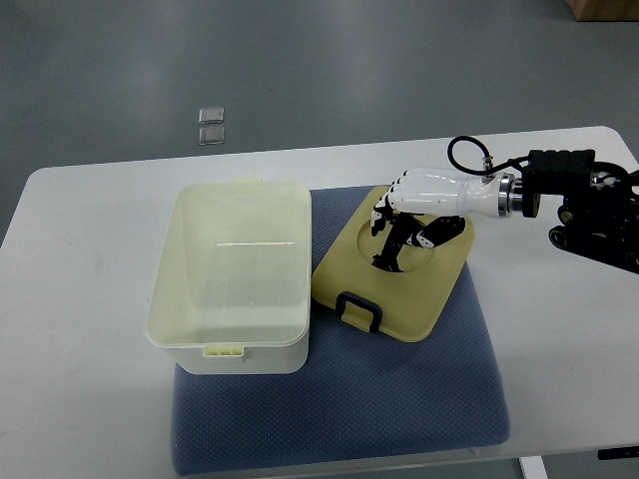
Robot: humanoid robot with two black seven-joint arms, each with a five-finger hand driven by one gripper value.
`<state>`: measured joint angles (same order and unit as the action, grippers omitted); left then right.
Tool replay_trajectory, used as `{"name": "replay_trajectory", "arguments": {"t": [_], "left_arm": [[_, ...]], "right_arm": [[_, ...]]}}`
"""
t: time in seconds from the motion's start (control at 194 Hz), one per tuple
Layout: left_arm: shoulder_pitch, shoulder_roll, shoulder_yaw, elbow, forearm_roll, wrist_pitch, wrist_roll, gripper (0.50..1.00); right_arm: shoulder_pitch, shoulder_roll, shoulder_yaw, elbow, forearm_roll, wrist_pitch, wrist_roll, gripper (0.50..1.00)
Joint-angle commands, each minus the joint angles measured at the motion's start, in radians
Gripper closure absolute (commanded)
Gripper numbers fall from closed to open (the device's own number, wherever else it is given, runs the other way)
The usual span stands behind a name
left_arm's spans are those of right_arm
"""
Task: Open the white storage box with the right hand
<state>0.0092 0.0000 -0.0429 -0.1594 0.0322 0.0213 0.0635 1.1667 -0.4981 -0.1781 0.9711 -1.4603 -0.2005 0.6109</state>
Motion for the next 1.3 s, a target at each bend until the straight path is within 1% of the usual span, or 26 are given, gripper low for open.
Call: {"name": "replay_trajectory", "arguments": {"t": [0.0,0.206,0.314,0.386,0.458,0.546,0.603,0.654,0.69,0.701,0.757,0.798,0.886,0.979,1.097,1.257,1.293], "left_arm": [[0.000,0.000,0.000,0.000,0.000,0.000,-0.001,0.500],[0.000,0.000,0.000,0.000,0.000,0.000,-0.001,0.500],[0.000,0.000,0.000,0.000,0.000,0.000,0.001,0.500],[0.000,0.000,0.000,0.000,0.000,0.000,-0.001,0.500],[0.000,0.000,0.000,0.000,0.000,0.000,0.001,0.500],[0.000,0.000,0.000,0.000,0.000,0.000,-0.001,0.500],[0.000,0.000,0.000,0.000,0.000,0.000,-0.001,0.500],[0.000,0.000,0.000,0.000,0.000,0.000,0.001,0.500],[0.000,0.000,0.000,0.000,0.000,0.000,0.001,0.500],[0.000,0.000,0.000,0.000,0.000,0.000,0.001,0.500],[0.000,0.000,0.000,0.000,0.000,0.000,-0.001,0.500],[0.000,0.000,0.000,0.000,0.000,0.000,0.001,0.500],[0.000,0.000,0.000,0.000,0.000,0.000,-0.001,0.500],[0.000,0.000,0.000,0.000,0.000,0.000,0.001,0.500],[0.000,0.000,0.000,0.000,0.000,0.000,-0.001,0.500],[0.000,0.000,0.000,0.000,0.000,0.000,0.001,0.500],[0.000,0.000,0.000,0.001,0.000,0.000,0.001,0.500]], "right_arm": [[-0.007,0.000,0.002,-0.002,0.002,0.001,0.000,0.595],[-0.013,-0.005,0.006,-0.003,0.008,0.003,0.000,0.593],[-0.013,-0.008,0.005,-0.003,0.057,0.004,0.000,0.593],[-0.013,-0.011,0.009,-0.009,0.118,0.004,0.000,0.591],[-0.013,-0.017,0.049,-0.012,0.213,0.007,0.000,0.572],[-0.029,-0.020,0.111,-0.022,0.350,0.021,0.000,0.572],[-0.048,-0.025,0.132,-0.026,0.431,0.052,0.000,0.572],[-0.067,-0.031,0.155,-0.034,0.517,0.102,0.000,0.572],[-0.079,-0.036,0.180,-0.048,0.596,0.154,0.000,0.572],[-0.079,-0.036,0.180,-0.048,0.597,0.154,0.000,0.572],[-0.102,-0.037,0.219,-0.078,0.725,0.243,0.000,0.572],[-0.127,-0.034,0.244,-0.101,0.810,0.291,0.000,0.572],[-0.176,-0.023,0.298,-0.141,0.969,0.343,0.000,0.572],[-0.217,-0.014,0.350,-0.181,1.098,0.339,0.000,0.572],[-0.259,0.044,0.416,-0.245,1.262,0.325,0.000,0.572],[-0.280,0.075,0.453,-0.276,1.447,0.322,0.000,0.572],[-0.283,0.078,0.453,-0.276,1.497,0.320,-0.025,0.572]]}}
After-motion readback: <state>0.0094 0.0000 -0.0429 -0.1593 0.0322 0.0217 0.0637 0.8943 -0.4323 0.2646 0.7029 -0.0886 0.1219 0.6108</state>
